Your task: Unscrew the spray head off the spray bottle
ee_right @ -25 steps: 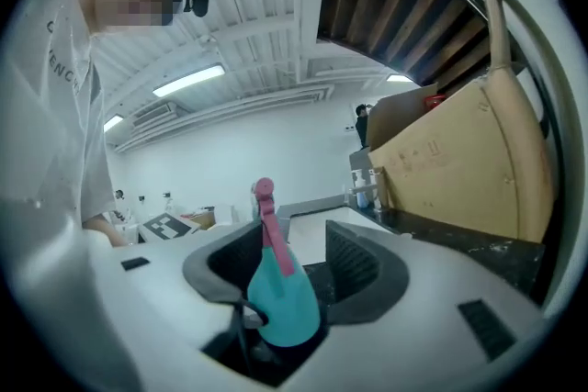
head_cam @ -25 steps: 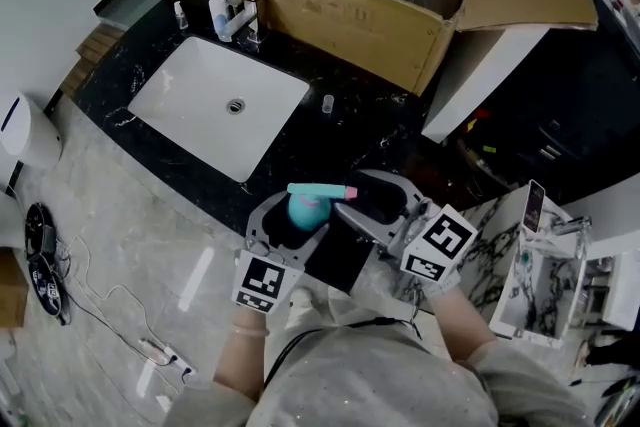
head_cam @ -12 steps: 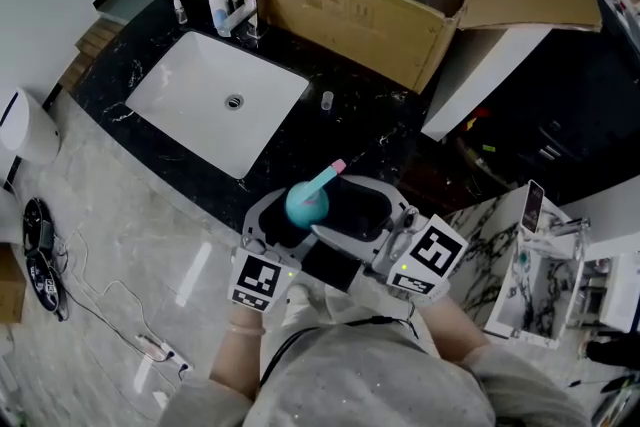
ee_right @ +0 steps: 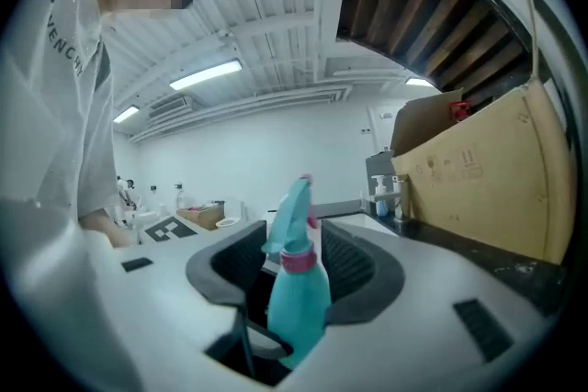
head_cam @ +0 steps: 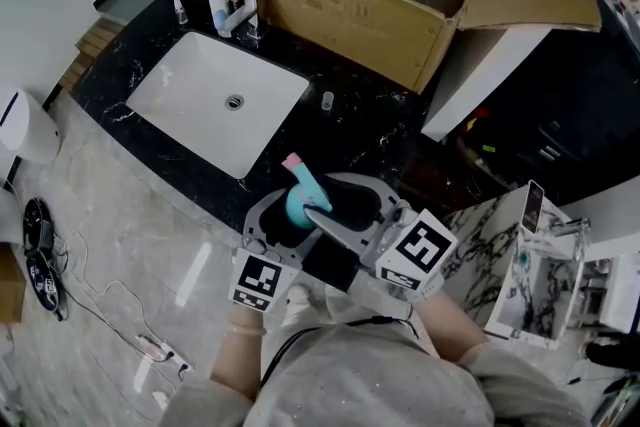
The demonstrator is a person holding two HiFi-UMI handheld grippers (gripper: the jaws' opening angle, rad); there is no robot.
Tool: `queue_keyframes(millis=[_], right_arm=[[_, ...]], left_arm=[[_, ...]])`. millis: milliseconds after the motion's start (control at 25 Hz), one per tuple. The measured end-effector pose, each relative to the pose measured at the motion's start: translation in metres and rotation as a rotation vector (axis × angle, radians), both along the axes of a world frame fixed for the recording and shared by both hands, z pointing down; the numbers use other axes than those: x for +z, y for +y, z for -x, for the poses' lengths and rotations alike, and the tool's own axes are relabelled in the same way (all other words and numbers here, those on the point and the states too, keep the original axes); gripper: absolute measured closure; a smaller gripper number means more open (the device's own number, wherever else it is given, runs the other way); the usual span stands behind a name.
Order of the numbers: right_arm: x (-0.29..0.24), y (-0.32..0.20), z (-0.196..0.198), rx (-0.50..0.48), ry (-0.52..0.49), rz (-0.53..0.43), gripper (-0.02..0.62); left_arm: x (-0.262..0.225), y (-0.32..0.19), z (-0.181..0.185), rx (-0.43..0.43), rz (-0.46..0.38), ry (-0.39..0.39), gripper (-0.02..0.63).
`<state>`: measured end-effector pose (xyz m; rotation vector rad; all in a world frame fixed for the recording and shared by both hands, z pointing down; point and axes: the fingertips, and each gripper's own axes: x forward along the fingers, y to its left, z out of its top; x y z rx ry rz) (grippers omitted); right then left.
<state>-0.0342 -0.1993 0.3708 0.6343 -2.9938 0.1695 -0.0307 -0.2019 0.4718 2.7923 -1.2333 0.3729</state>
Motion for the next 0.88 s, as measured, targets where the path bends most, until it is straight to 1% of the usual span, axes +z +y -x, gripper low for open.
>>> queue_keyframes(millis=[160, 280, 360, 440, 480, 560, 680, 720, 880], right_arm=[[0.004, -0.019, -0.032, 0.078, -0.003, 0.033, 0.416], [0.001, -0.034, -0.041, 0.143, -0.033, 0.058, 0.431], [-0.004, -0.031, -0.037, 0.129, -0.052, 0.054, 0.431], [-0.006, -0.016, -0.029, 0.071, -0.058, 0.036, 0.433], [-0.005, -0.009, -0.024, 0.04, -0.048, 0.027, 0.433], [0.005, 0.001, -0.016, 0.01, 0.013, 0.008, 0.439], [0.017, -0.002, -0.003, 0.027, 0.112, -0.029, 0.432], [0.018, -0.004, 0.001, 0.033, 0.125, -0.035, 0.419], [0.017, -0.01, 0.013, 0.035, 0.144, -0.03, 0.414]], left_arm=[[0.0, 0.001, 0.001, -0.002, 0.001, 0.001, 0.27], [0.001, 0.001, 0.002, -0.003, 0.003, 0.003, 0.27], [0.001, 0.001, 0.002, -0.003, 0.005, 0.005, 0.27], [0.002, 0.001, 0.002, -0.004, 0.007, 0.006, 0.27], [0.002, 0.001, 0.002, -0.004, 0.007, 0.006, 0.27], [0.002, 0.001, 0.002, -0.003, 0.007, 0.005, 0.27], [0.003, 0.001, 0.002, -0.005, 0.009, 0.002, 0.27], [0.003, 0.001, 0.002, -0.005, 0.009, 0.002, 0.27], [0.003, 0.001, 0.002, -0.01, 0.009, -0.003, 0.27]])
